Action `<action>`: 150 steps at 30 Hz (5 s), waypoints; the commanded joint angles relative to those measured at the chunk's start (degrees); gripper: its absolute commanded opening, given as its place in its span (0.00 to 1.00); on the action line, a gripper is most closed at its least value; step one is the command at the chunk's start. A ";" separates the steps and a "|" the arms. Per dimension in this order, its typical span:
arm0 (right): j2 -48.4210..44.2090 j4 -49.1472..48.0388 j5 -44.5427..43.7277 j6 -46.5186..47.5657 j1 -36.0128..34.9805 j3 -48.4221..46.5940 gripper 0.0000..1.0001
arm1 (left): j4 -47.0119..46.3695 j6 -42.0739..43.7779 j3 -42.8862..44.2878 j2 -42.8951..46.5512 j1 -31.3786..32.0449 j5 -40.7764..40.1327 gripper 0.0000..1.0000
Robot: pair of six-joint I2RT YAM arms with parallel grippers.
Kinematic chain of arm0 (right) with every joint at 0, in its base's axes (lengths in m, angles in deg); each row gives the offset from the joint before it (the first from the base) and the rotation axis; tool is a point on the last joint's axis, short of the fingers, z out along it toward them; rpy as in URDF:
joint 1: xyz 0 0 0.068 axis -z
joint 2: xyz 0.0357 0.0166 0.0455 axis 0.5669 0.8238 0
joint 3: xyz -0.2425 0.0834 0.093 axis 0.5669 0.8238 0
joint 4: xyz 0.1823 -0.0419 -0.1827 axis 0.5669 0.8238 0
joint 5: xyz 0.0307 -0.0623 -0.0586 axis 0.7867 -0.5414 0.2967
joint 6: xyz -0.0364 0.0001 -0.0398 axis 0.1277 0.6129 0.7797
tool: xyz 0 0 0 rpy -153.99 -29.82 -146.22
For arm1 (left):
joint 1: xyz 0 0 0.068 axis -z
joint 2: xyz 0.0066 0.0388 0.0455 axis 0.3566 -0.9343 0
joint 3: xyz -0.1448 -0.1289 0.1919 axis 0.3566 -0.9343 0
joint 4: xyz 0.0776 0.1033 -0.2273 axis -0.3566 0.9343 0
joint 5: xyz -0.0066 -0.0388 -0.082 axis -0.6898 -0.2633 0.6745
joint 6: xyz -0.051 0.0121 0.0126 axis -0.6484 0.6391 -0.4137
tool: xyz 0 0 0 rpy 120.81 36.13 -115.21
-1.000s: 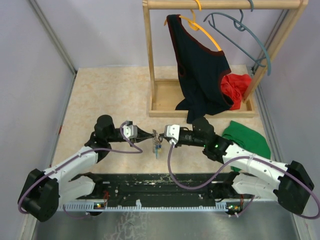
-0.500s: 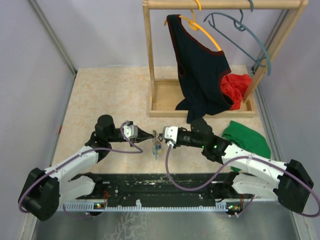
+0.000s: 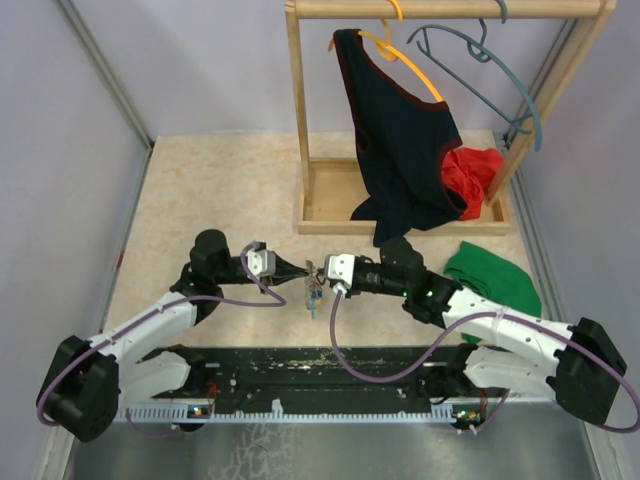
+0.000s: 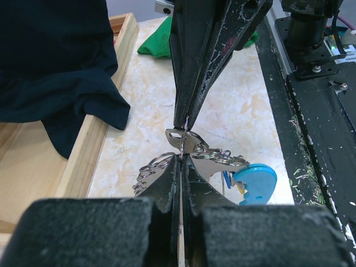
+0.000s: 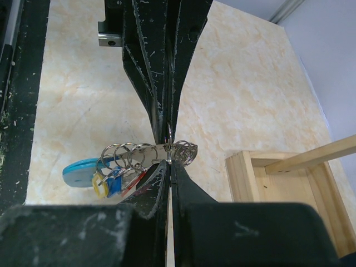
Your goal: Put the keys on the keyring
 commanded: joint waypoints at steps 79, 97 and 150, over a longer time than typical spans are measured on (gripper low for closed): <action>1.74 -1.16 0.13 -1.26 -1.73 -5.36 0.00 | 6.84 -4.89 6.62 0.75 2.61 -7.09 0.01; 1.25 -0.97 -5.48 2.25 -2.00 -2.24 0.00 | 1.30 -21.97 4.60 2.41 2.61 -14.31 0.01; 3.80 11.98 -4.60 8.49 -2.01 -13.19 0.00 | 1.83 -14.72 1.75 4.38 2.36 -11.55 0.31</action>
